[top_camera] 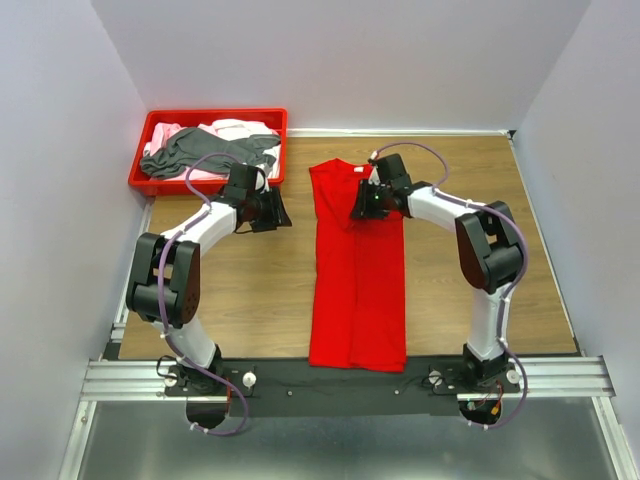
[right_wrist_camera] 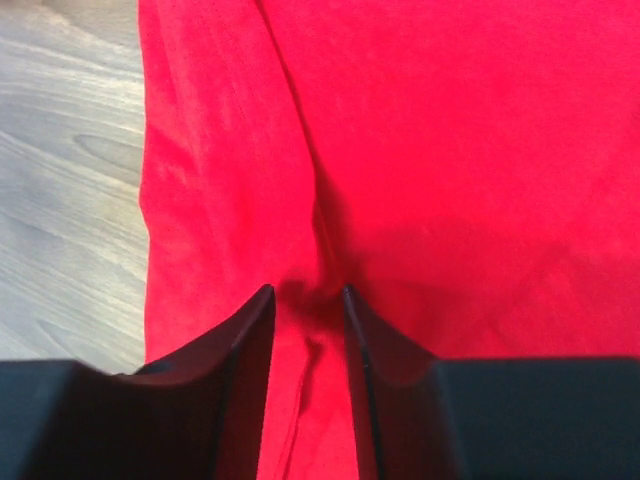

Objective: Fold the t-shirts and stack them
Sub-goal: Fold the tshirt

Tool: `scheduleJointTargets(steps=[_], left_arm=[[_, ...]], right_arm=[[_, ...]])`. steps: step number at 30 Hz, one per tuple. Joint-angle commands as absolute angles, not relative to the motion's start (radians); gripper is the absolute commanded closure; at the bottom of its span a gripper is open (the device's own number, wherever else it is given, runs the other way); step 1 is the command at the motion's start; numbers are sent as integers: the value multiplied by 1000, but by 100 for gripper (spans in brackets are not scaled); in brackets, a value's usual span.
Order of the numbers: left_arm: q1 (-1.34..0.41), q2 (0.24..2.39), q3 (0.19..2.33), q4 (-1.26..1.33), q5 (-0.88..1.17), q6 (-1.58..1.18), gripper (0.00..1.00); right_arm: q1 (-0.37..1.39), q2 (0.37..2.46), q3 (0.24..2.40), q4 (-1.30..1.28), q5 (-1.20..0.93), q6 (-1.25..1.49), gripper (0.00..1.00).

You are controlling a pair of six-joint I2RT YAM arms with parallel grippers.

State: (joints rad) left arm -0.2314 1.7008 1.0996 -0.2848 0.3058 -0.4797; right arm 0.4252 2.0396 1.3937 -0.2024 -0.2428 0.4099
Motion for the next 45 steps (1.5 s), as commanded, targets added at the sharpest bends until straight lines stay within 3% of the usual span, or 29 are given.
scheduleJointTargets(steps=[1,4,6,13,17,39,45], left_arm=[[-244,1645,1101,-287,313,-486,43],[-267,1585,1072,-307,296,-492,43],[-304,1542,1024,-310,281,-505,42],[-504,1390,843,-238,248,-630,43],[-543,1459,834,-163,249,-666,43],[-499,2115,1403,-201,250,-607,47],[-439,2304,1731,-337,245,-554,47]], right_arm=[[426,1921,1346,-193,-120,425,52],[423,1812,1293,-232,-39,430,45],[419,1732,1253,-267,-35,437,46],[407,1560,980,-281,-130,520,59],[397,1557,916,-249,-112,520,62],[272,1968,1161,-98,-183,448,65],[252,2071,1278,-101,-215,449,65]])
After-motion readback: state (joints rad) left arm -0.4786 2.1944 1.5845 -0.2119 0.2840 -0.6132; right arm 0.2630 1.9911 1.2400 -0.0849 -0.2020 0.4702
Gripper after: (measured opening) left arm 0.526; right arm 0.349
